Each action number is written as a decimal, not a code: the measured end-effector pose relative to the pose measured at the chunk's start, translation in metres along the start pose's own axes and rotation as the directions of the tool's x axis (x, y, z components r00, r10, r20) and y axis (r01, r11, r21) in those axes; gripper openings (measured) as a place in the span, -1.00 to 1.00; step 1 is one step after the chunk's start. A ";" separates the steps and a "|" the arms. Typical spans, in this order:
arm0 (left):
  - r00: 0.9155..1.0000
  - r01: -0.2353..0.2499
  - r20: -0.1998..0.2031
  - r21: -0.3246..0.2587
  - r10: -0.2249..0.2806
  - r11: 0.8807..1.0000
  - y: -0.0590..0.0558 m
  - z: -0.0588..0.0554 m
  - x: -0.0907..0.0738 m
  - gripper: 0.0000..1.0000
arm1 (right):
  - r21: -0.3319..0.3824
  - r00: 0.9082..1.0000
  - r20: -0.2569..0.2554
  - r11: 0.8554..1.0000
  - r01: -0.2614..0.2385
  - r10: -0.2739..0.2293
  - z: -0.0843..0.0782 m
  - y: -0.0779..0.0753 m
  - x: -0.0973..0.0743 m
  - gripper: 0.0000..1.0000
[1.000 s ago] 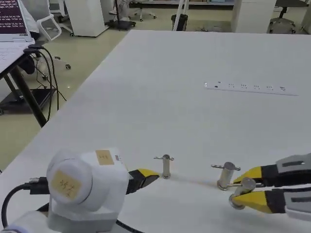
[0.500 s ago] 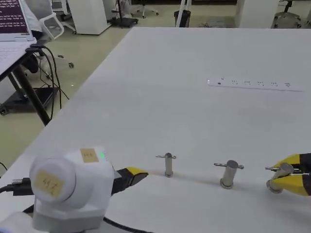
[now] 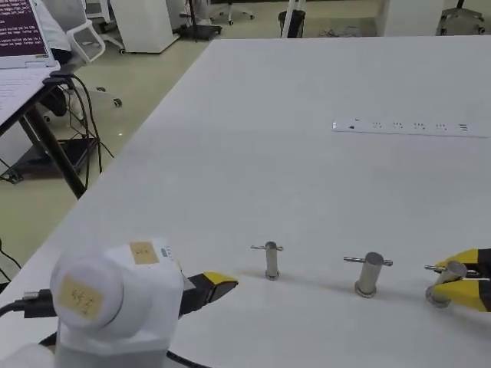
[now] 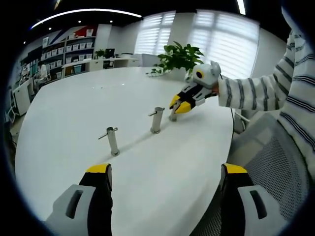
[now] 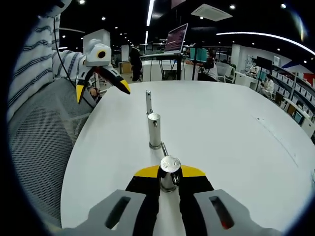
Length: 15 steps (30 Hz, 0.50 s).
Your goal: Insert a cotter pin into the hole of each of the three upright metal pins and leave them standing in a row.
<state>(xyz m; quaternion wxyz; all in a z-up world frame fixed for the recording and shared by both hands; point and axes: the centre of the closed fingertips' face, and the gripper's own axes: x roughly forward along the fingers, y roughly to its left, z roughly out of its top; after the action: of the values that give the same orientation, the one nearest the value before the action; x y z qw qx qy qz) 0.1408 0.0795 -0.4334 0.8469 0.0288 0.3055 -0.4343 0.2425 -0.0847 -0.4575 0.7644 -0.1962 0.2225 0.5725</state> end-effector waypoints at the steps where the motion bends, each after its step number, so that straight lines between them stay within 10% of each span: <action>1: 1.000 0.001 -0.001 0.000 -0.001 1.000 0.000 0.000 0.000 0.80 | -0.003 1.000 0.002 1.000 0.002 -0.002 0.000 0.000 0.000 -0.82; 5: 1.000 -0.016 0.004 0.011 0.016 1.000 0.002 0.000 0.000 0.80 | 0.053 0.999 0.051 0.998 0.015 -0.018 0.007 -0.002 -0.005 -0.74; 10: 0.996 -0.077 0.041 -0.009 0.078 0.997 0.016 0.004 -0.009 0.82 | 0.134 0.991 0.096 0.988 0.078 -0.092 0.025 -0.009 -0.020 -0.15; 15: 0.983 -0.061 0.167 -0.136 0.083 0.989 0.018 0.020 -0.021 0.90 | 0.269 0.978 0.139 0.956 0.115 -0.157 0.035 -0.007 -0.041 0.34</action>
<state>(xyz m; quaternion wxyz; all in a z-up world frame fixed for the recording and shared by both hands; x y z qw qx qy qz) 0.1555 0.0992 -0.4096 0.8853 -0.0532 0.2579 -0.3833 0.2436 -0.0993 -0.4057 0.8363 -0.0634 0.2199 0.4982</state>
